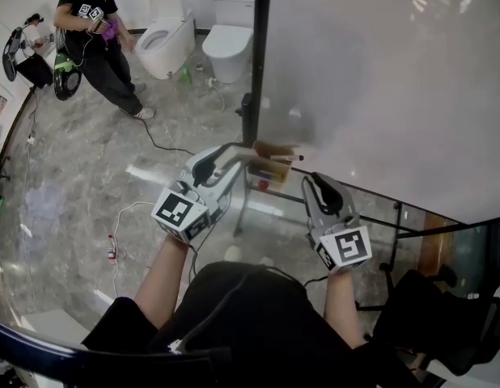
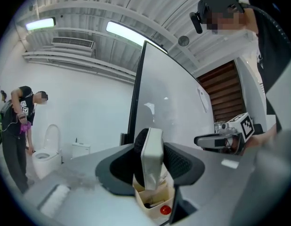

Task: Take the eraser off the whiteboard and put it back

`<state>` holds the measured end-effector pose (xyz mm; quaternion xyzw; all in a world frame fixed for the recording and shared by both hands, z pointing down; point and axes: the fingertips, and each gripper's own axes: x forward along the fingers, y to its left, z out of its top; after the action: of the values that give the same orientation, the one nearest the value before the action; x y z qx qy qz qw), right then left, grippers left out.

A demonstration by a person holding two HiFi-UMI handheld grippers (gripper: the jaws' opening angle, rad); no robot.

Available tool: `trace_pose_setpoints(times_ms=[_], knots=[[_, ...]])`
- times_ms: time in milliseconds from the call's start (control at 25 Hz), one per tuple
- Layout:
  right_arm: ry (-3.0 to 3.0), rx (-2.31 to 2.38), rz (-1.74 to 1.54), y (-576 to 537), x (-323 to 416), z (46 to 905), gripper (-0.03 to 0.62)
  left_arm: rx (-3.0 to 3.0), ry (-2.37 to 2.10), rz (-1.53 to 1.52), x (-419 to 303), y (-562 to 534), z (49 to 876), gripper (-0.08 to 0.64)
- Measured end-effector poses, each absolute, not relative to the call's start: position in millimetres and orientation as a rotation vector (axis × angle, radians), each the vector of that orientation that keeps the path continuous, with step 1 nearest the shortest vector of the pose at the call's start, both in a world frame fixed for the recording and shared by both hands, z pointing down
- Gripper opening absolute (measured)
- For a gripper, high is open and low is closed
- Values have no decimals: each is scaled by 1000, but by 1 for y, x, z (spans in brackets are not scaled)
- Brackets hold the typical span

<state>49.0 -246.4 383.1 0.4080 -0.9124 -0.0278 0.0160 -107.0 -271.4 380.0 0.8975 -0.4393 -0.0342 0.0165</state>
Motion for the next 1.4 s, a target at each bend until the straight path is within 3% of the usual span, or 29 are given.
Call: trace_pose_setpoints(times_ms=[1400], knots=[[-2833,1305,-98,-241,47,375,67,2843,-1268,-118,-101,-268,381,184]])
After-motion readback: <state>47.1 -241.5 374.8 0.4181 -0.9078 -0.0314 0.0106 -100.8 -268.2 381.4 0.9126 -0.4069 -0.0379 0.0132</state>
